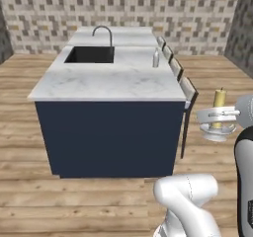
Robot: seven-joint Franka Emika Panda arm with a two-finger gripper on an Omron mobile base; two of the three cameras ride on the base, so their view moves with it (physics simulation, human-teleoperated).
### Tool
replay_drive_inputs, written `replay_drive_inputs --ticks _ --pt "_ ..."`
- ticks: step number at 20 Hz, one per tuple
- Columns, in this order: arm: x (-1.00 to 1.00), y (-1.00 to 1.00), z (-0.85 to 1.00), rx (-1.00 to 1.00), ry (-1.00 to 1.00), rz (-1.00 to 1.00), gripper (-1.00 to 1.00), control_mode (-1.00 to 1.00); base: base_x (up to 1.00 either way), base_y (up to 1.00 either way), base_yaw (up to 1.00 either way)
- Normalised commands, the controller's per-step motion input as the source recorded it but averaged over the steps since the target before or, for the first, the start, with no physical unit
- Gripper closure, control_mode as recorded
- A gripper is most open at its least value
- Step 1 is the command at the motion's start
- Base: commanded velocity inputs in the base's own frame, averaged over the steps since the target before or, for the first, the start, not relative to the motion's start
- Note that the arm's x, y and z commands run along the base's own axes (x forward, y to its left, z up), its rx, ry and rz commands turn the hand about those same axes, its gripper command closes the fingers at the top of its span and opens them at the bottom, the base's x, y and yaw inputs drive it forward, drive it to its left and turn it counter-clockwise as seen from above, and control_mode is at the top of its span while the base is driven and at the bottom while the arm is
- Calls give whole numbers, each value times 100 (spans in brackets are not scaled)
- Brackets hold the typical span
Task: Get the candle and the liquor from the cabinet and move them to the dining counter.
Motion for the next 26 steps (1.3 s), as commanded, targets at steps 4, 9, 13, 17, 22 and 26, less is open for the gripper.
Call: replay_drive_inputs --ticks 4,9,13,17,22,26 --pt "0 0 0 0 0 0 100 100 35 -71 0" --pt "0 0 0 0 0 0 100 100 40 -69 0" --pt "0 0 0 0 0 0 100 100 44 -68 0" --pt "0 0 0 0 0 0 100 100 45 -67 0" --pt "0 0 0 0 0 0 100 100 46 -66 0" --pt "0 0 0 0 0 0 100 100 47 -66 0"
